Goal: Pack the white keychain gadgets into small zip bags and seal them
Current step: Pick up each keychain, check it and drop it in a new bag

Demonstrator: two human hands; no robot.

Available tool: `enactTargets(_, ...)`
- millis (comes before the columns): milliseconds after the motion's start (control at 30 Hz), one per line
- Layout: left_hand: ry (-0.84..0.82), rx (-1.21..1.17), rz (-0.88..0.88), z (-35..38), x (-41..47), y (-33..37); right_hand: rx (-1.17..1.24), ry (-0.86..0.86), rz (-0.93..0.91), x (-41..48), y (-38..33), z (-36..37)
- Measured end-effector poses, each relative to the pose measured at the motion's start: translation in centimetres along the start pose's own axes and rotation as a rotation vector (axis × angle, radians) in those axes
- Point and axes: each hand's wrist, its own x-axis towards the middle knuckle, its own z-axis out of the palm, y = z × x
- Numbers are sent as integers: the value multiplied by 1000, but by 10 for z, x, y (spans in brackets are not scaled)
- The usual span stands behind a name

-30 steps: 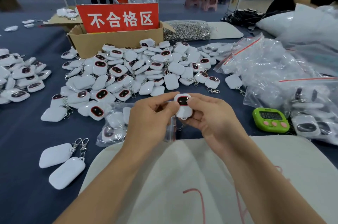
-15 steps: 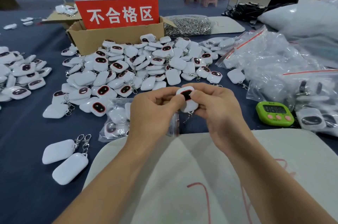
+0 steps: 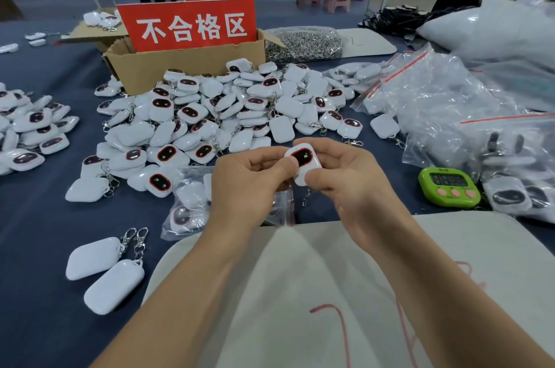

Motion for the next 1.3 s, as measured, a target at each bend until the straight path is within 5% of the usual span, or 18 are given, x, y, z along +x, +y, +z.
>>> enactTargets(533, 54, -193, -3, 1, 1, 0, -122, 142, -87, 2, -4, -4)
enactTargets(700, 92, 116, 195, 4, -6, -3, -313, 305, -262, 2, -7, -9)
enactTargets(833, 99, 102, 266, 3, -9, -2, -437, 378, -359, 2, -9, -10)
enactTargets(1100, 109, 88, 276, 2, -8, -3, -429, 334, -321, 2, -9, -11)
enactTargets(1300, 91, 397, 464, 6, -15, -4, -429, 323, -246, 6, -5, -8)
